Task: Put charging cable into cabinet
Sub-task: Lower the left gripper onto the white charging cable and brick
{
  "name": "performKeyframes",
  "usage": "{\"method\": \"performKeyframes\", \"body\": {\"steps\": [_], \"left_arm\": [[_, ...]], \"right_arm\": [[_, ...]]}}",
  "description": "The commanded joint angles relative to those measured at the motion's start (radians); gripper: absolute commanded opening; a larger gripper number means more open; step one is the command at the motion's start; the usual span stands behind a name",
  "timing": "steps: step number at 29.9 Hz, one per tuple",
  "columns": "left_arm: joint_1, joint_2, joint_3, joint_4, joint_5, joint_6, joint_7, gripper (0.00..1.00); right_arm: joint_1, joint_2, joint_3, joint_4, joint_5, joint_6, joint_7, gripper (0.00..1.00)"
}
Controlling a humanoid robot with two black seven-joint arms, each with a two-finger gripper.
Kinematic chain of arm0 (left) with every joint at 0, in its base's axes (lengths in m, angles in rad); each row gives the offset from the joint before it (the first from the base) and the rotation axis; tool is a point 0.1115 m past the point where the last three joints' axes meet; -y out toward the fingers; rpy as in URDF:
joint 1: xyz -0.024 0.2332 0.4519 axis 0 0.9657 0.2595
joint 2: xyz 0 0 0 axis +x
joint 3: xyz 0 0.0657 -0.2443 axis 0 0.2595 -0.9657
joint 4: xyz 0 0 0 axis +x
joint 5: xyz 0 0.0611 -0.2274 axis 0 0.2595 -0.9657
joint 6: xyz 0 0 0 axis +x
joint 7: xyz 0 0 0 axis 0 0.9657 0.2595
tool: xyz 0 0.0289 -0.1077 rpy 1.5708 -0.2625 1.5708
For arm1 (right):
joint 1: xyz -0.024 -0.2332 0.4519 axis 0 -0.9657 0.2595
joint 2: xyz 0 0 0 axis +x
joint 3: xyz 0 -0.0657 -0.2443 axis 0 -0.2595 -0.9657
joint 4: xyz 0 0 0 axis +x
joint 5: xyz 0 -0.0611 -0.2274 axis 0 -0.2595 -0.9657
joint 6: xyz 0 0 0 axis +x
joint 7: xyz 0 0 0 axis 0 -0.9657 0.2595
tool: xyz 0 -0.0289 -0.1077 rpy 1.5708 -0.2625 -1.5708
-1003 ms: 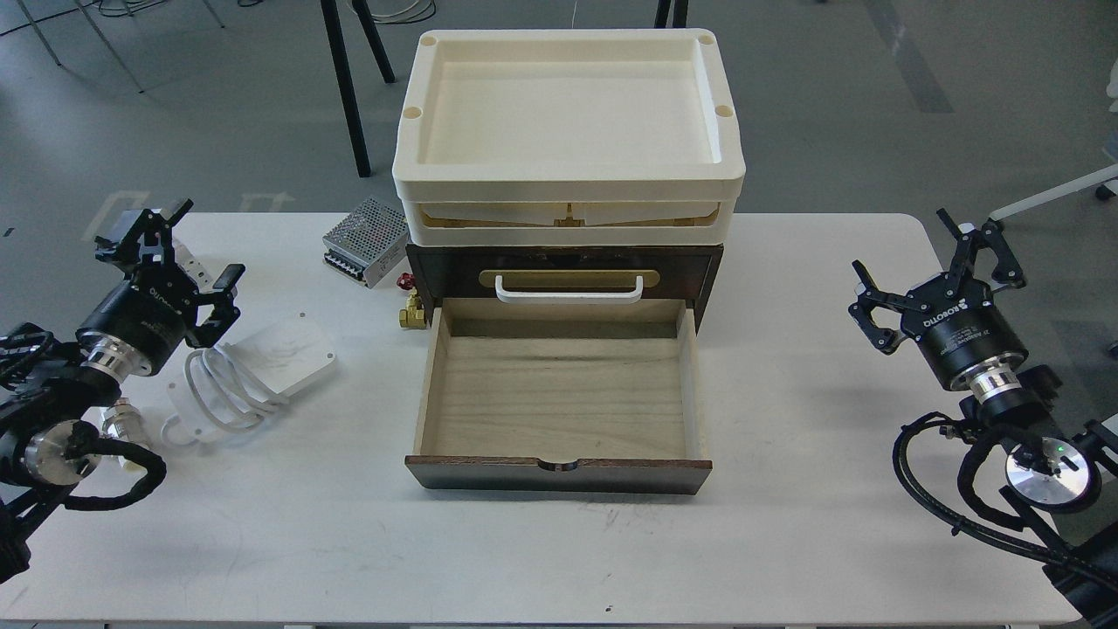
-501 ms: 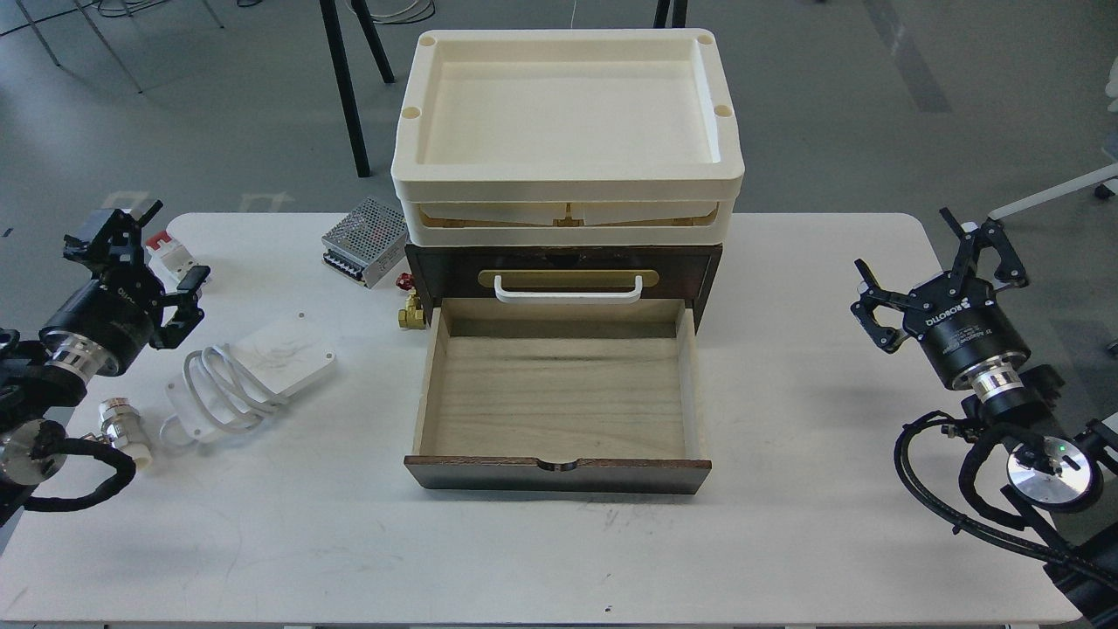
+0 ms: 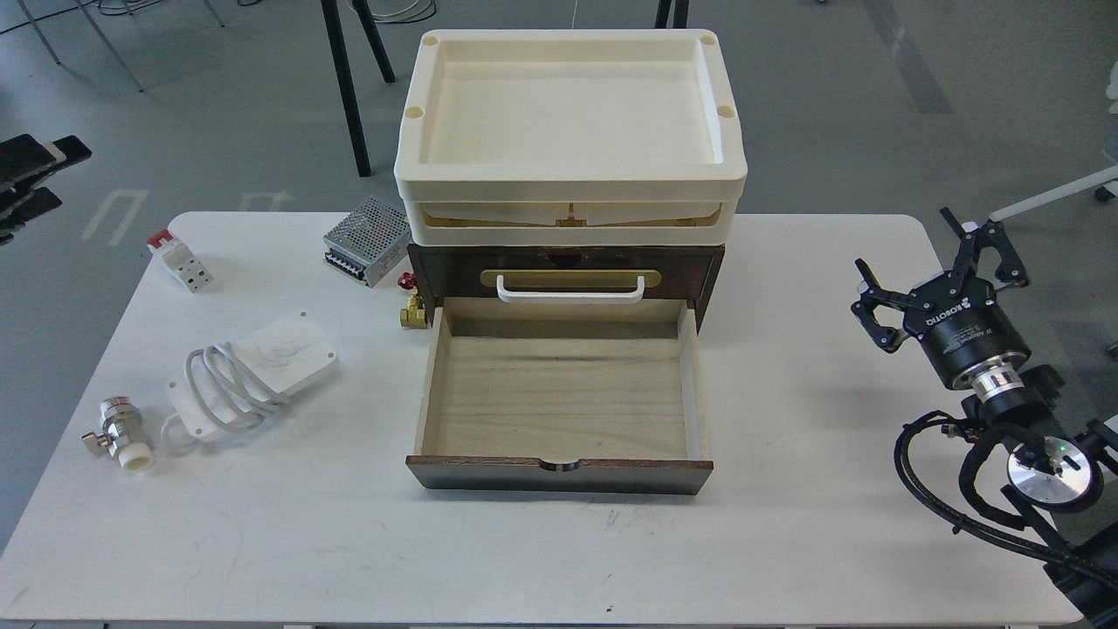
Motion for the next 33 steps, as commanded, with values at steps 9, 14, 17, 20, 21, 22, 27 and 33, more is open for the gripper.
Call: {"method": "performKeyframes", "body": {"steps": [9, 14, 17, 20, 21, 22, 27, 33], "left_arm": [[0.017, 0.023, 0.181, -0.115, 0.395, 0.047, 0.000, 0.99], [0.020, 0.013, 0.287, -0.115, 0.397, 0.115, 0.000, 0.99], [0.020, -0.013, 0.354, -0.114, 0.392, 0.144, 0.000, 0.99], [0.029, -0.043, 0.405, -0.105, 0.384, 0.198, 0.000, 0.99], [0.035, -0.052, 0.411, -0.098, 0.383, 0.213, 0.000, 0.99], [0.038, -0.060, 0.411, -0.095, 0.381, 0.224, 0.000, 0.99], [0.049, -0.111, 0.411, -0.072, 0.372, 0.228, 0.000, 0.99], [0.049, -0.201, 0.408, -0.008, 0.341, 0.228, 0.000, 0.99]], "right_arm": [[-0.002, 0.000, 0.001, 0.000, 0.000, 0.002, 0.000, 0.99], [-0.002, 0.000, 0.001, 0.000, 0.000, 0.004, 0.000, 0.99], [-0.002, 0.000, 0.001, 0.000, 0.000, 0.002, 0.000, 0.99], [-0.002, 0.000, 0.001, 0.000, 0.000, 0.002, 0.000, 0.99], [-0.002, 0.000, 0.001, 0.000, 0.000, 0.002, 0.000, 0.99], [-0.002, 0.000, 0.001, 0.000, 0.000, 0.002, 0.000, 0.99], [-0.002, 0.000, 0.000, 0.000, 0.000, 0.002, 0.000, 0.99], [-0.002, 0.000, 0.000, 0.000, 0.000, 0.002, 0.000, 0.99]]}}
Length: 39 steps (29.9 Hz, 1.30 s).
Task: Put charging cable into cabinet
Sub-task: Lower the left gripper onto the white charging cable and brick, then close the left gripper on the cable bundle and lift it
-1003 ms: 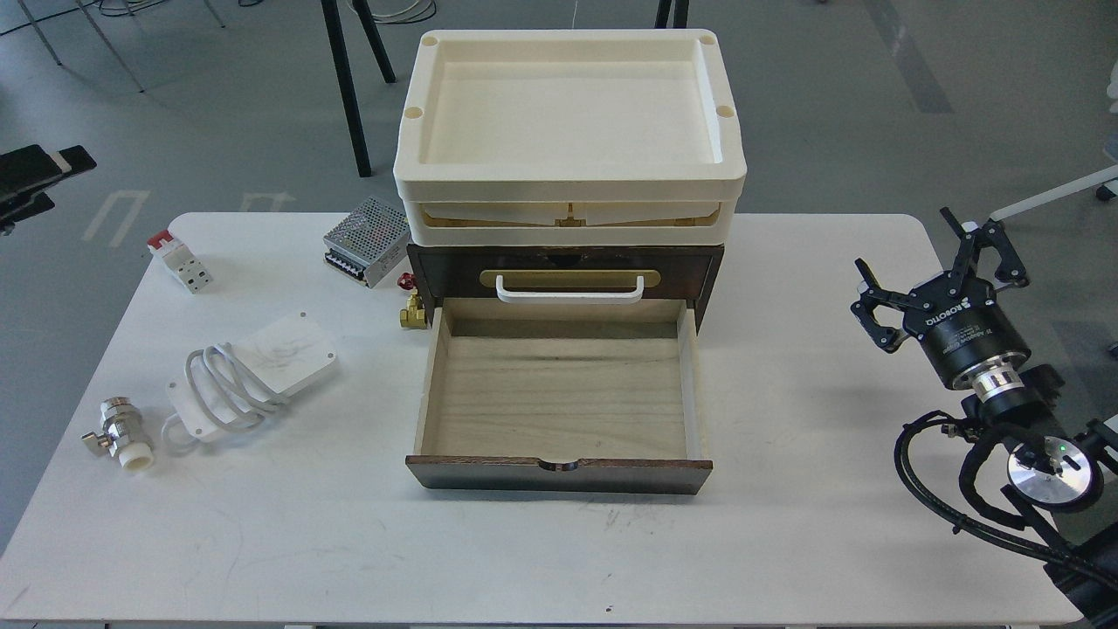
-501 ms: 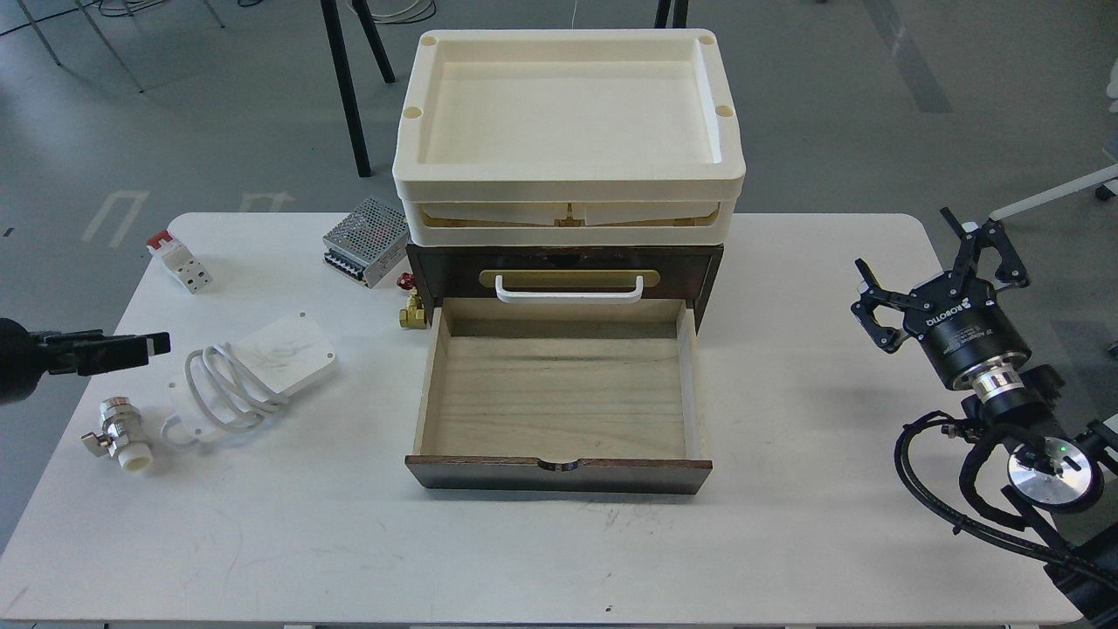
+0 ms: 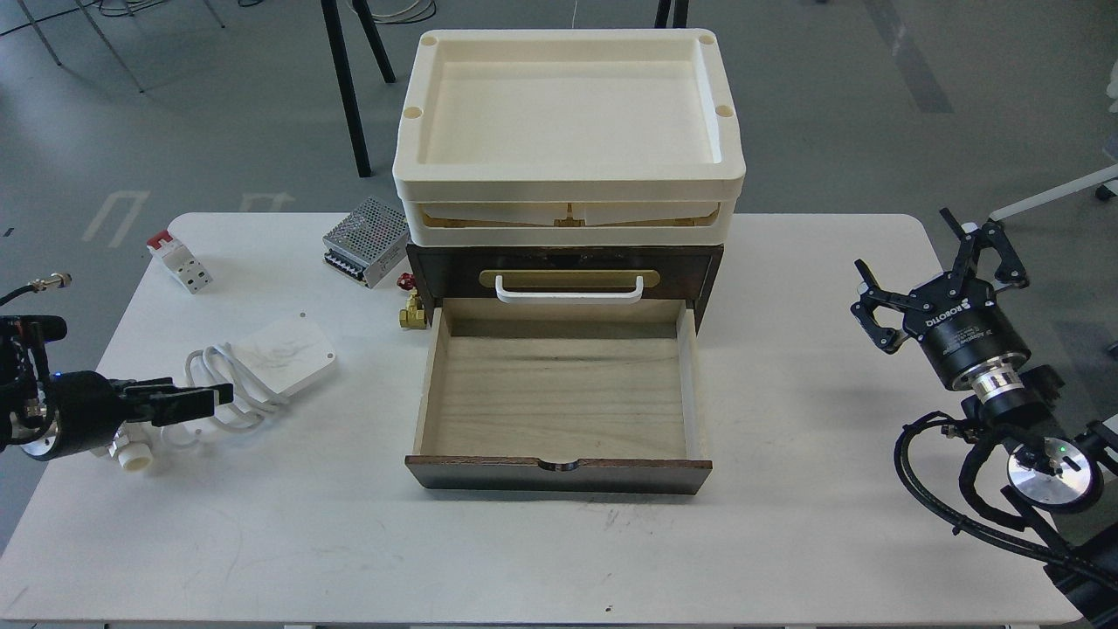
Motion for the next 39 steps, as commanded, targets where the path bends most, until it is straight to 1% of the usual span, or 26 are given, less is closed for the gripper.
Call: {"method": "performKeyframes", "body": {"steps": [1, 4, 7, 10, 12, 16, 20, 22, 23, 29, 32, 37, 39], "left_arm": [[-0.001, -0.038, -0.004, 0.022, -0.028, 0.000, 0.000, 0.99], [0.002, -0.044, -0.005, 0.022, -0.053, 0.003, 0.000, 0.99], [0.005, -0.067, -0.005, 0.040, -0.059, 0.023, 0.000, 0.98], [0.007, -0.101, 0.003, 0.074, -0.053, 0.053, 0.000, 0.92], [0.008, -0.121, 0.003, 0.089, -0.050, 0.081, 0.000, 0.86], [0.039, -0.136, 0.009, 0.095, -0.041, 0.154, 0.000, 0.75], [0.073, -0.136, 0.010, 0.095, -0.039, 0.266, 0.000, 0.59], [0.090, -0.136, 0.012, 0.095, -0.036, 0.312, 0.000, 0.40], [0.099, -0.136, 0.013, 0.095, -0.034, 0.323, 0.000, 0.31], [0.107, -0.133, 0.021, 0.094, -0.024, 0.326, 0.000, 0.08], [0.102, -0.133, 0.020, 0.086, -0.025, 0.328, 0.000, 0.05], [0.096, -0.111, 0.013, 0.078, -0.028, 0.331, 0.000, 0.04], [0.094, -0.086, 0.010, 0.072, -0.028, 0.337, 0.000, 0.04]], "right_arm": [[0.000, 0.000, 0.001, 0.000, 0.000, 0.000, 0.000, 0.99], [0.000, 0.000, 0.001, 0.000, 0.000, 0.000, 0.000, 0.99], [0.000, 0.000, 0.001, 0.000, 0.000, 0.000, 0.000, 0.99], [0.000, 0.000, 0.001, 0.000, 0.000, 0.000, 0.000, 0.99], [0.000, 0.000, 0.001, 0.000, 0.000, 0.000, 0.000, 0.99], [0.000, 0.000, 0.001, 0.000, 0.000, 0.000, 0.000, 0.99], [0.000, 0.000, 0.001, 0.000, 0.000, 0.000, 0.000, 0.99], [0.000, 0.000, 0.001, 0.000, 0.000, 0.000, 0.000, 0.99], [0.000, 0.000, 0.001, 0.000, 0.000, 0.000, 0.000, 0.99], [0.000, 0.000, 0.001, 0.000, 0.000, 0.000, 0.000, 0.99], [0.000, 0.000, 0.001, 0.000, 0.000, 0.000, 0.000, 0.99], [0.000, 0.000, 0.001, 0.000, 0.000, 0.000, 0.000, 0.99], [0.000, 0.000, 0.001, 0.000, 0.000, 0.000, 0.000, 0.99]]}}
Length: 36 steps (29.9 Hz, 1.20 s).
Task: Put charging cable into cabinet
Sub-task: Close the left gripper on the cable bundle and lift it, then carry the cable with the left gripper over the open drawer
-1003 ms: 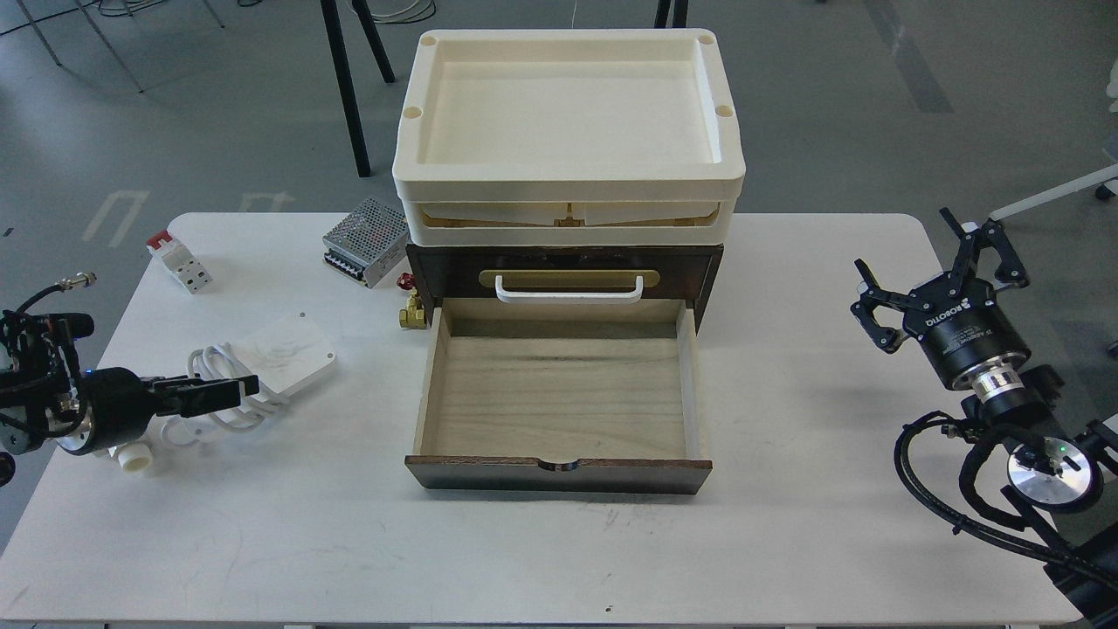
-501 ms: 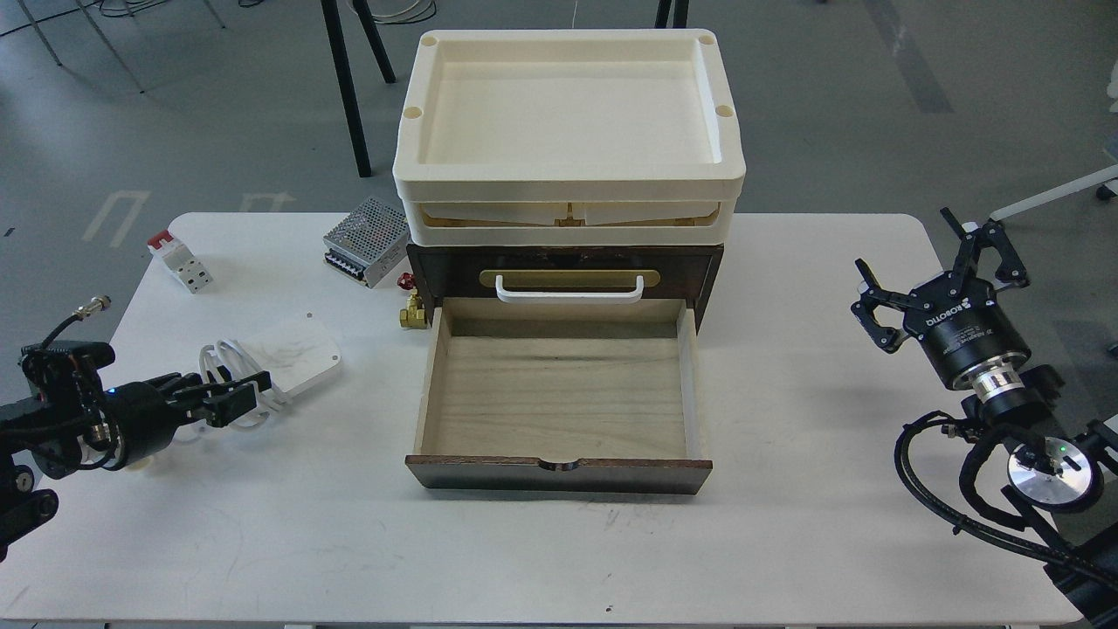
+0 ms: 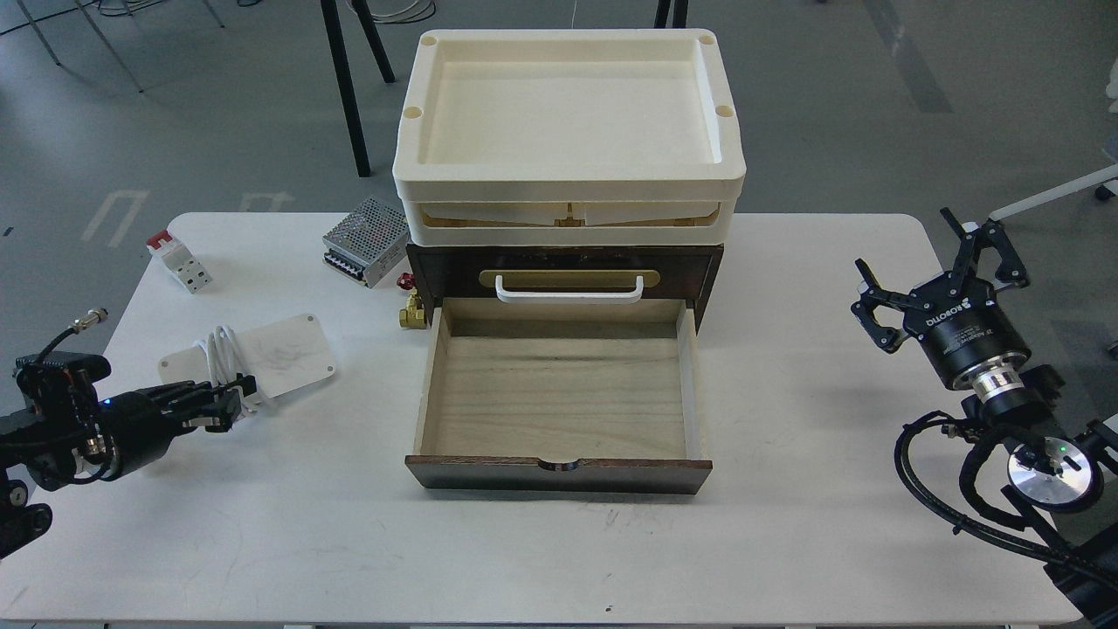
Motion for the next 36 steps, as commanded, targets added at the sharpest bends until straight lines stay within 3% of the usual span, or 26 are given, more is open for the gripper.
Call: {"method": "performKeyframes", "body": {"steps": [1, 8, 17, 21, 24, 31, 36], "left_arm": [[-0.003, 0.040, -0.010, -0.017, -0.002, 0.006, 0.000, 0.04], [-0.001, 0.189, -0.056, -0.135, -0.019, 0.023, 0.000, 0.04], [-0.008, 0.379, -0.089, -0.144, -0.250, 0.014, 0.000, 0.04], [-0.012, 0.453, -0.184, -0.146, -0.363, -0.001, 0.000, 0.04], [-0.018, 0.494, -0.309, -0.146, -0.398, -0.101, 0.000, 0.04], [-0.116, 0.513, -0.625, -0.147, -0.435, -0.446, 0.000, 0.05], [-0.263, 0.502, -0.675, -0.192, -0.432, -0.572, 0.000, 0.04]], "right_arm": [[0.000, 0.000, 0.000, 0.000, 0.000, 0.000, 0.000, 0.99], [0.000, 0.000, 0.000, 0.000, 0.000, 0.000, 0.000, 0.99], [0.000, 0.000, 0.000, 0.000, 0.000, -0.001, 0.000, 0.99], [0.000, 0.000, -0.003, 0.000, 0.000, -0.001, 0.000, 0.99], [0.000, 0.000, -0.005, 0.000, -0.001, -0.001, 0.000, 0.99], [0.000, 0.000, -0.006, 0.000, -0.001, -0.003, 0.000, 0.99], [0.000, 0.000, -0.006, 0.000, 0.000, -0.005, 0.000, 0.99]]}}
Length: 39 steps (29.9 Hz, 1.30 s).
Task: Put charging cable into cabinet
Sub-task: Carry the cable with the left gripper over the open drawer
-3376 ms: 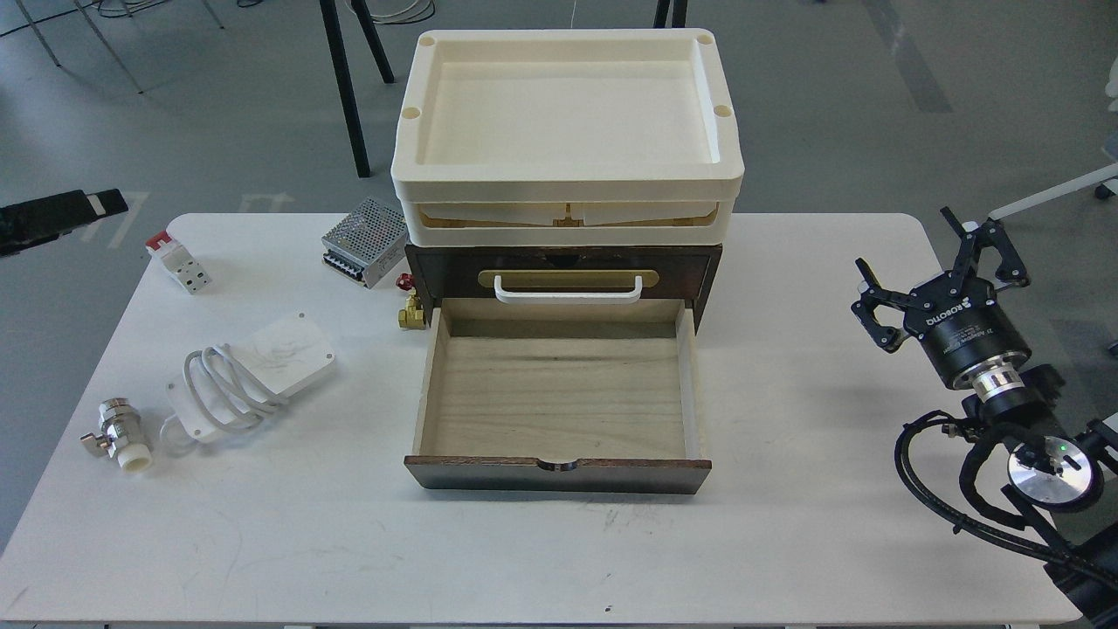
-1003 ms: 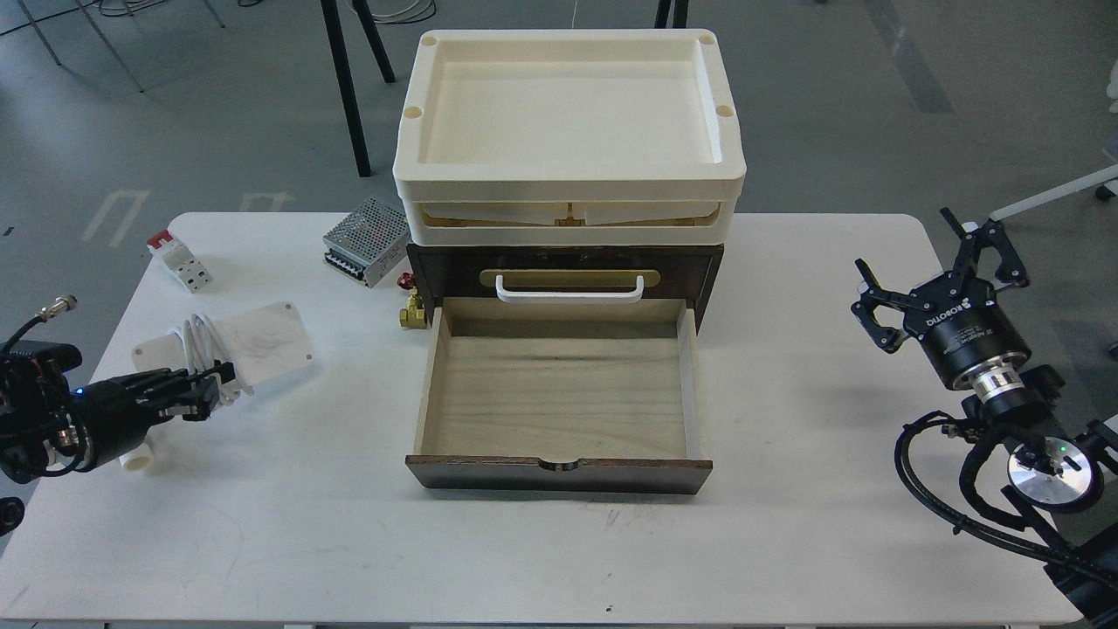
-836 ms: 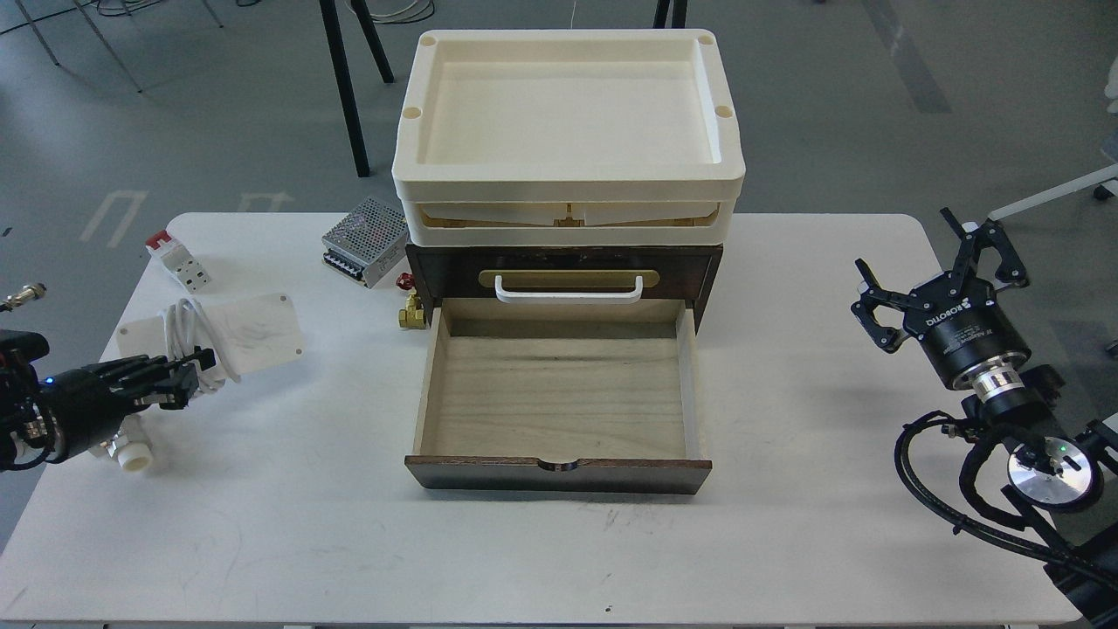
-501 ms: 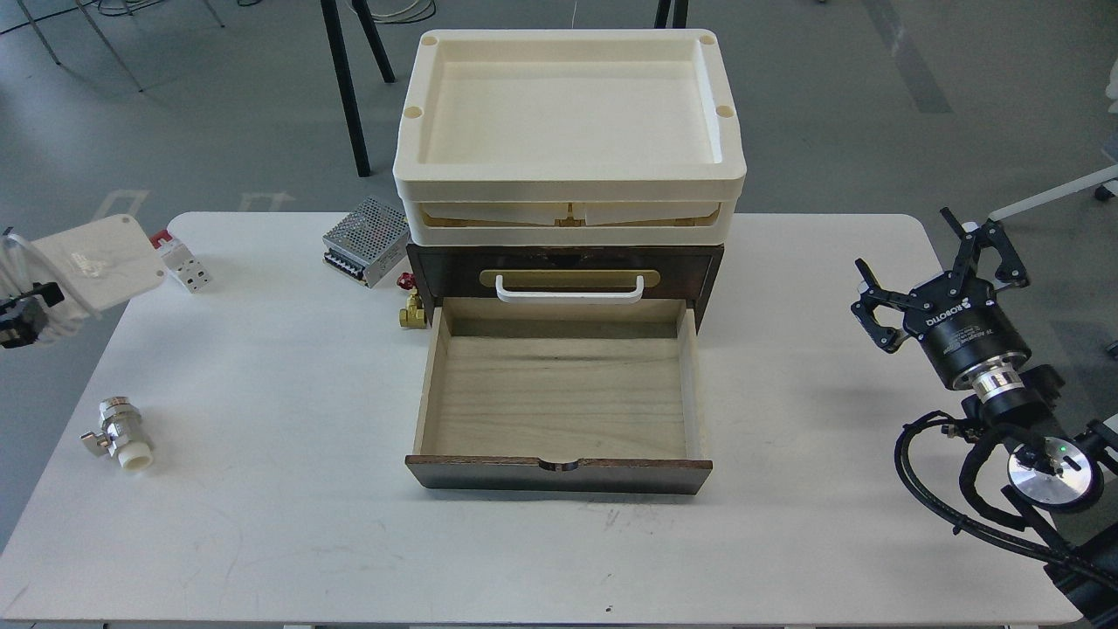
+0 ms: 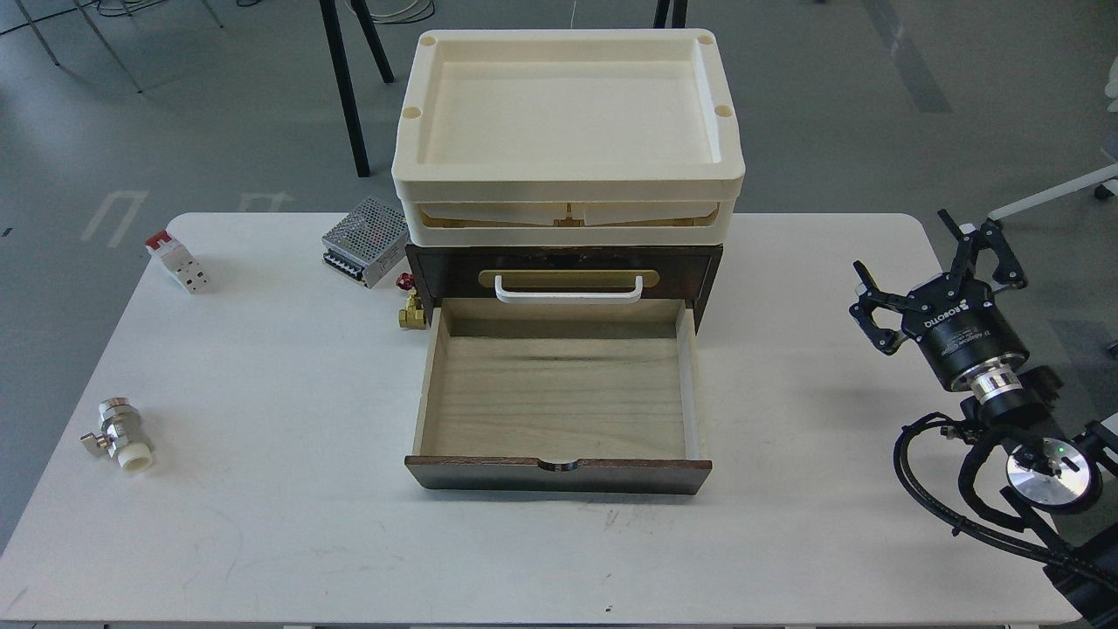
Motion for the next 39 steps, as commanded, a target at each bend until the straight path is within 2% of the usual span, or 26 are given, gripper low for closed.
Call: {"method": "performKeyframes", "body": {"steps": [1, 8, 12, 17, 23, 30, 39], "left_arm": [[-0.128, -0.010, -0.012, -0.072, 0.004, -0.075, 0.000, 0.04], [-0.256, -0.007, -0.008, -0.398, 0.050, -0.092, 0.000, 0.04], [-0.283, -0.010, -0.008, -0.571, 0.122, -0.109, 0.000, 0.04], [-0.276, -0.048, -0.003, -0.695, 0.171, -0.145, 0.000, 0.05], [-0.253, -0.229, 0.049, -0.722, 0.323, -0.145, 0.000, 0.05], [-0.247, -0.340, 0.230, -0.722, 0.447, -0.145, 0.000, 0.06], [-0.156, -0.490, 0.278, -0.687, 0.599, -0.145, 0.000, 0.06]], "right_arm": [[0.000, 0.000, 0.000, 0.000, 0.000, -0.001, 0.000, 0.99], [0.000, 0.000, 0.005, 0.000, 0.000, -0.001, 0.000, 0.99], [0.000, 0.000, 0.005, -0.001, -0.001, -0.001, 0.000, 0.99], [0.000, 0.000, 0.005, -0.002, -0.001, -0.001, 0.000, 0.99], [0.000, 0.000, 0.005, -0.002, -0.001, -0.001, 0.000, 0.99], [0.000, 0.000, 0.005, -0.002, -0.001, -0.001, 0.000, 0.99], [0.000, 0.000, 0.005, -0.002, -0.001, -0.001, 0.000, 0.99]]}}
